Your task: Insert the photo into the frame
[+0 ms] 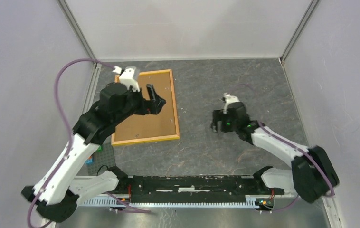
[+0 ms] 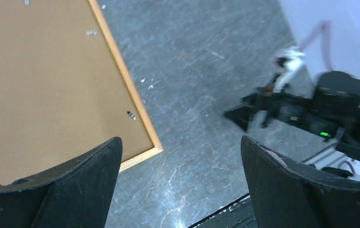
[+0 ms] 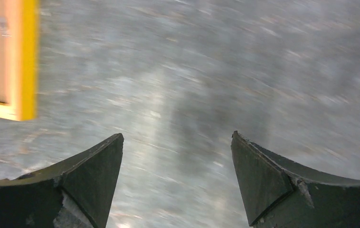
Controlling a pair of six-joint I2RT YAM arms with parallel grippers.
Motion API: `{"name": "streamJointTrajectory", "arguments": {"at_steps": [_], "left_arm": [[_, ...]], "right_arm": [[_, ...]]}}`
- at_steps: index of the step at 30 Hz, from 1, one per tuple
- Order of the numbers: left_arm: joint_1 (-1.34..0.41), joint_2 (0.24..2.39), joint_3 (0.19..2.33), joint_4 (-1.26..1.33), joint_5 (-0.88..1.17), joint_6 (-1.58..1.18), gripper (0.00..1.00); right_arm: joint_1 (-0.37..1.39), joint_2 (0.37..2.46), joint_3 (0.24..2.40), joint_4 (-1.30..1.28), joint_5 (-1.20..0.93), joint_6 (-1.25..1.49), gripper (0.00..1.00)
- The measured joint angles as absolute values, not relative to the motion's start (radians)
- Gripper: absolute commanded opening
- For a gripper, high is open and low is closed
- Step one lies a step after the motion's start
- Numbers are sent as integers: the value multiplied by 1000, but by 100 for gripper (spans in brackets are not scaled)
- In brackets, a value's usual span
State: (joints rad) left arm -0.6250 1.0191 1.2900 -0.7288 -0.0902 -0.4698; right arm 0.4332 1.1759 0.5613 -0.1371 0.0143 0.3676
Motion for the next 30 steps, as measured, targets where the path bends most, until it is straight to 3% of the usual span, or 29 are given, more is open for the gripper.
{"name": "streamJointTrajectory", "arguments": {"at_steps": [7,16,30], "left_arm": [[-626,901,1264,-723,-71,-393,100],[-626,778,1098,-687,-200,-366,100],[-609,752,996,-595,-331,-364,100]], "right_arm": [[802,1567,943,-136,227,485,81],[959,1890,1309,-254,387,582,74],[981,1927,1273,-377,434,560,66]]}}
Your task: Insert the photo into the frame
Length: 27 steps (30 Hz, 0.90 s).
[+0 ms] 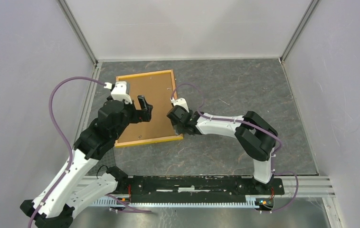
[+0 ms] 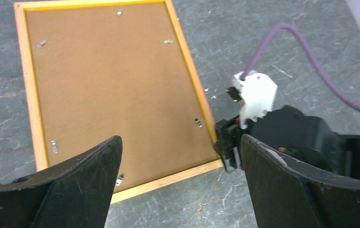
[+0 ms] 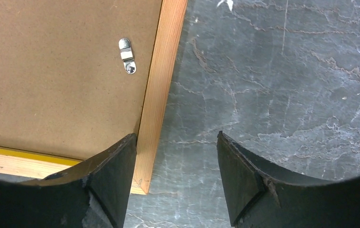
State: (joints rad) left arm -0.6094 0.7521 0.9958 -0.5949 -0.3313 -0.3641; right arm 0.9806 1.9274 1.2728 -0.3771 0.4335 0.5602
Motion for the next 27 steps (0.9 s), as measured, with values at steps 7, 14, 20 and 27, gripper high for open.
{"name": "streamJointTrajectory", "arguments": {"at_steps": [7,14,20,27], "left_arm": [[-553,881,989,-596,-312,-365,100],[-539,1034,970,-620,-315,-453,99],[-539,1036,745,-587,-317,-661,91],[-539,1040,558,-582,-398,-844,63]], "right_arm": [[931,1779,1039,-233,419,521,63],[855,1425,636,-160,451,531,63],[855,1141,393,-117,430,560,66],[835,1021,332,-141,381,496,72]]}}
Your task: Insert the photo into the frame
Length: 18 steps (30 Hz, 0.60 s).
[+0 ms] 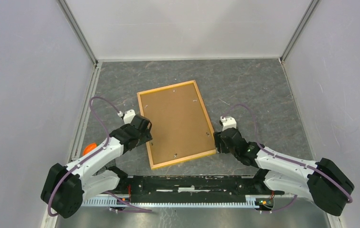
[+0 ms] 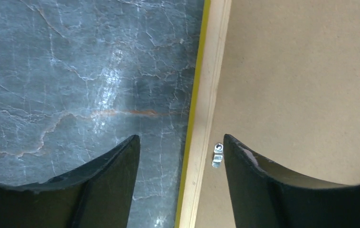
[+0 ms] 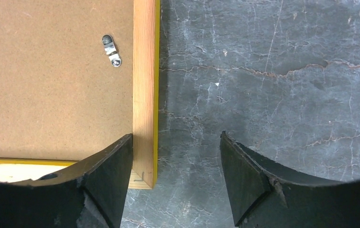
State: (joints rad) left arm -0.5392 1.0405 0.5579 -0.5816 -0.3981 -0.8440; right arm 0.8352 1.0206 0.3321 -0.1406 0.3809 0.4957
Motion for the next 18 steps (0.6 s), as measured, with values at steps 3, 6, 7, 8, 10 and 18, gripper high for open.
{"name": "streamJointTrajectory", "arguments": {"at_steps": [3,6,7,8,10,18], "left_arm": [[-540,1040,525,-527,-429,-883,57],[-540,1057,519,-474,-444,-895,56],[-540,1073,521,-459,-445,-897,56],[-540,1093,526,-450,-446,-898,57],[-540,1131,534,-433,-445,-898,57],[-540,1205,560,-431,-429,-899,46]], "right_arm": [[799,1039,348,-138,334,449,73],[763,1112,400,-135,306,407,74],[754,1138,418,-133,302,394,75],[745,1163,437,-131,297,382,75],[728,1210,472,-125,289,358,75],[711,1318,559,-117,284,308,76]]}}
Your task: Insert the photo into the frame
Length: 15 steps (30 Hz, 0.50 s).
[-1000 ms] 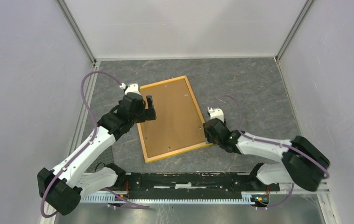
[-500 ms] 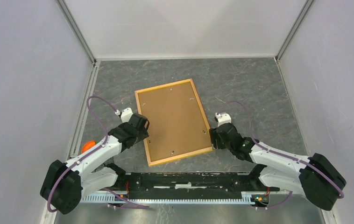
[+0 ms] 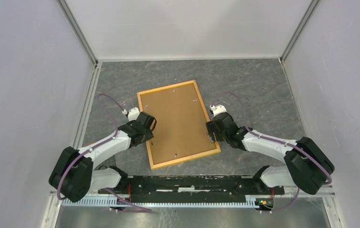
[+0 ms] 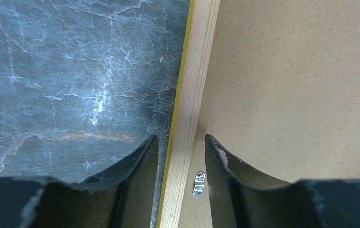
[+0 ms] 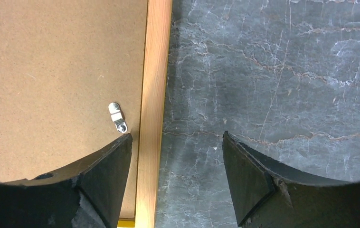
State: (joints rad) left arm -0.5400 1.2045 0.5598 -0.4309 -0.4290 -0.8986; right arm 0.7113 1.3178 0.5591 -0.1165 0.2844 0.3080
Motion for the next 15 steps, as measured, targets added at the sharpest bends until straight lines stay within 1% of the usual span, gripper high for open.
{"name": "streamJointTrajectory", "arguments": {"at_steps": [3,6,8,15], "left_arm": [[-539,1248,570,-431,-408,-899,44],[-539,1267,586,-428,-395,-903,38],[-538,1267,588,-431,-393,-907,36],[-533,1264,588,-442,-399,-919,30]], "right_arm": [[711,1327,574,-117,276,300,76],[711,1330,588,-111,253,291,77],[711,1333,592,-104,242,286,77],[711,1389,609,-89,237,286,71]]}}
